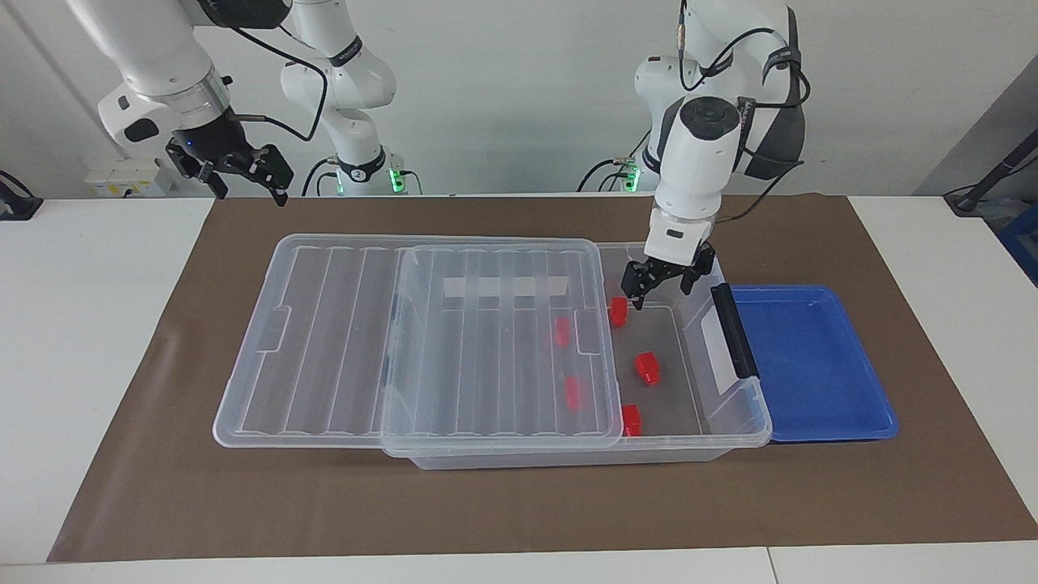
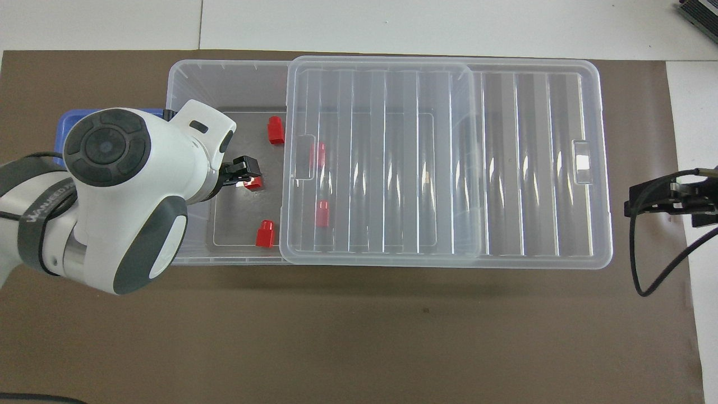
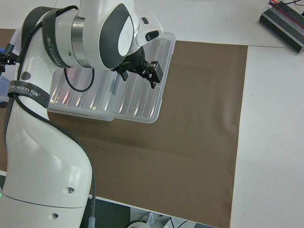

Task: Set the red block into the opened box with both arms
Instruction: 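Open the left gripper and withdraw it back past the blue tray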

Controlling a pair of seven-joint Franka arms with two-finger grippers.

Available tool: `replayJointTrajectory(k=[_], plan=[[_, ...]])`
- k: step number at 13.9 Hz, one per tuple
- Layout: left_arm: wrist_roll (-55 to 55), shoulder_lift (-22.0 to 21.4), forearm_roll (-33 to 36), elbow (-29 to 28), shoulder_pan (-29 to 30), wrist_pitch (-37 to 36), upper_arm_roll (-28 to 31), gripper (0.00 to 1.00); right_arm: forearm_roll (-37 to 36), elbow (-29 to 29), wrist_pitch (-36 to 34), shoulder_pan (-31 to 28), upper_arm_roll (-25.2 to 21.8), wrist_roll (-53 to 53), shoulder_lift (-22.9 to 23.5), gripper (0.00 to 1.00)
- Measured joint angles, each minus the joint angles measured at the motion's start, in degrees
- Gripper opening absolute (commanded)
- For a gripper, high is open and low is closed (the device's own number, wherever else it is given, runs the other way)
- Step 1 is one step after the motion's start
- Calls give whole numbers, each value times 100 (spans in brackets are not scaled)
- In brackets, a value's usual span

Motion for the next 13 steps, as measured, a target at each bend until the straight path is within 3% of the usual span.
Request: replayJointTrajectory(k=[7,13], plan=[[1564,-846,-5,13,874,-959,128,100,0,-9,2,-2,-1,0,0,100],[2449,-955,-7,-16,1620,-1270,143,100,-1,-9,9,-2,-1,-3,0,100]])
